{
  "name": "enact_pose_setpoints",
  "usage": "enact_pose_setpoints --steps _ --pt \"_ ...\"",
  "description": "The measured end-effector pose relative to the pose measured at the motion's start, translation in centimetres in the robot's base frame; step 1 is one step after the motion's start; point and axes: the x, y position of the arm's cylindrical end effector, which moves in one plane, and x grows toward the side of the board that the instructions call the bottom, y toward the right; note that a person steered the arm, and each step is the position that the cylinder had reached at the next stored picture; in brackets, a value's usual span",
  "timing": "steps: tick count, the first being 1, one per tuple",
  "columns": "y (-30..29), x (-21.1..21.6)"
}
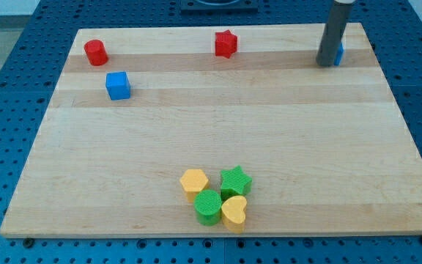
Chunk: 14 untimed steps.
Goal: Point your arm at the blue cube
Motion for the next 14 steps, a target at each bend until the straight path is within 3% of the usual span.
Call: enact_pose_setpoints --steps 2,3,4,5,6,9,14 --pt "0.6 -3.6" --pt "-0.3 -2.3" --pt "-0.8 1.8" --pt "-4.2 7.4" --pt "-9.0 10.2" --pt "-22.1 10.6" --pt "-25.5 10.6"
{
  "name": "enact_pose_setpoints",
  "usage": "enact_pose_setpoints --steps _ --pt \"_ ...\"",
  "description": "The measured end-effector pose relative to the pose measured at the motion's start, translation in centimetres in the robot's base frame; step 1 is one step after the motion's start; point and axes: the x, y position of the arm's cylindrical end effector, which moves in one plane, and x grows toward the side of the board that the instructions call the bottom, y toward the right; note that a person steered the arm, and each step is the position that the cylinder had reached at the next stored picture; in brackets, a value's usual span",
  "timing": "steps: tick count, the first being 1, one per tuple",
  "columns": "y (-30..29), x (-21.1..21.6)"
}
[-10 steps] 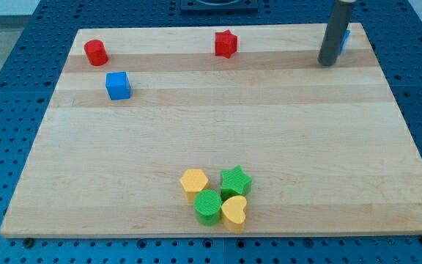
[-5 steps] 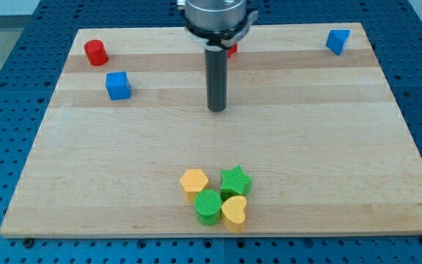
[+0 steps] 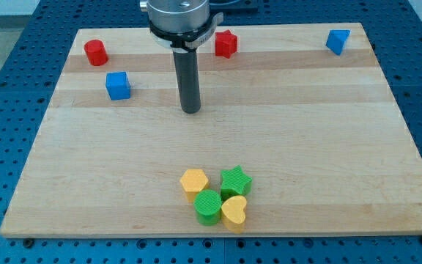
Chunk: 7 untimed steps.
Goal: Point your arm at the blue cube
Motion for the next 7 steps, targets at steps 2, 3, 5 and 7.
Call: enact_pose_setpoints --steps 2,3,5,7 --pt "-2.8 -5.3" --pt "-5.8 -11.3" --pt "-7.2 -10.6" --pt "-11.5 -8.4"
